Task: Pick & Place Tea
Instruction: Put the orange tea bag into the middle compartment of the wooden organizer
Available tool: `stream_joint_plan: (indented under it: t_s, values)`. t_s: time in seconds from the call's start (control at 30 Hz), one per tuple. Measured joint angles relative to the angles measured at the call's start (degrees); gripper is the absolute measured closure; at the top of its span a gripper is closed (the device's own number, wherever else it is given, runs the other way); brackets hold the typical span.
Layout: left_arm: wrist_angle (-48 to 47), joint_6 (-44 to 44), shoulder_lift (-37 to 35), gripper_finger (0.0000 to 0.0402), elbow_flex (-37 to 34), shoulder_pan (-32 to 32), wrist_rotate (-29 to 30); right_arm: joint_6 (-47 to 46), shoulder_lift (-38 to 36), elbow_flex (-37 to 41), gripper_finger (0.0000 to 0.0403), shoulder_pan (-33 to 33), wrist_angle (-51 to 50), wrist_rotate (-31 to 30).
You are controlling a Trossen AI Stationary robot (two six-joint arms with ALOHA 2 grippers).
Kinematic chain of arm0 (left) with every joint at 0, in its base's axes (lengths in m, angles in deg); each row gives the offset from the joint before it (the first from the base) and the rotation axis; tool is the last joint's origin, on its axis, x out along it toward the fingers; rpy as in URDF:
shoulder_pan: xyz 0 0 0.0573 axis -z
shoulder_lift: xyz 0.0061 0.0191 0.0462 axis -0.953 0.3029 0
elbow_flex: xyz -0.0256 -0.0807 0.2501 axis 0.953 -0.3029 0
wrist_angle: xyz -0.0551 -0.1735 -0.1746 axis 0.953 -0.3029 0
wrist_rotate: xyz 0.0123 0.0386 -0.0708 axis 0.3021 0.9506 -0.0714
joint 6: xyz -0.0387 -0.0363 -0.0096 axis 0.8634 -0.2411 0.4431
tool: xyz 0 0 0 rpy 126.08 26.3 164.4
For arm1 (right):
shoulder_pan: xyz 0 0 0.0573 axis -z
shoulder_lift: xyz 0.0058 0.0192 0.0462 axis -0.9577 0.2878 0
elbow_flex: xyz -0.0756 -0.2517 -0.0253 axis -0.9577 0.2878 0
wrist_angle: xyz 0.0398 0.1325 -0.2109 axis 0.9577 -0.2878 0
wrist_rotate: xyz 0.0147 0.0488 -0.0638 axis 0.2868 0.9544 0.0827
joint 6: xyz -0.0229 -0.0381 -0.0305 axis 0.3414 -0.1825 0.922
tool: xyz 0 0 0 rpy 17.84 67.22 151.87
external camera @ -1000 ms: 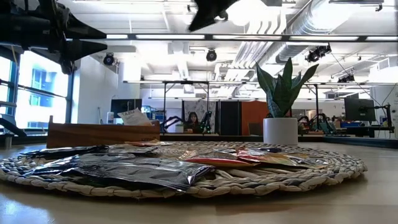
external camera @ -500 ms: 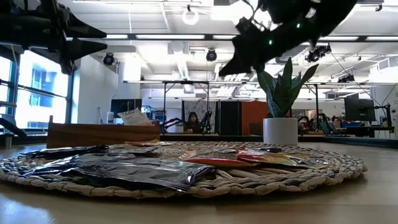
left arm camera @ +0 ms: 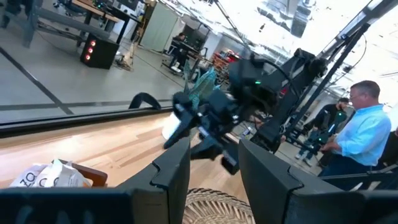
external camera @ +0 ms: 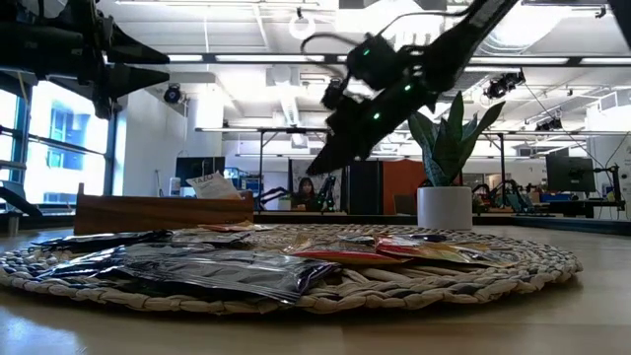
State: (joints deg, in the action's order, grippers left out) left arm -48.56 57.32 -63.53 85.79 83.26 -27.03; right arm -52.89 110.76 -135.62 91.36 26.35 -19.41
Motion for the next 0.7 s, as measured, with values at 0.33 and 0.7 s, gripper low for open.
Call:
stream_joint_plan:
  t_s: [0.33, 0.7]
  values:
    - [-0.3, 0.0, 0.0, 0.0266, 0.0, 0.0, 0.0, -0.9, 11.1, -11.4, 0.0234, 4.8, -12.9, 9.7]
    - [-0.4, 0.0, 0.0, 0.0266, 0.0, 0.0, 0.1, -0.6, 14.3, -11.4, 0.023, 4.6, -10.8, 8.8]
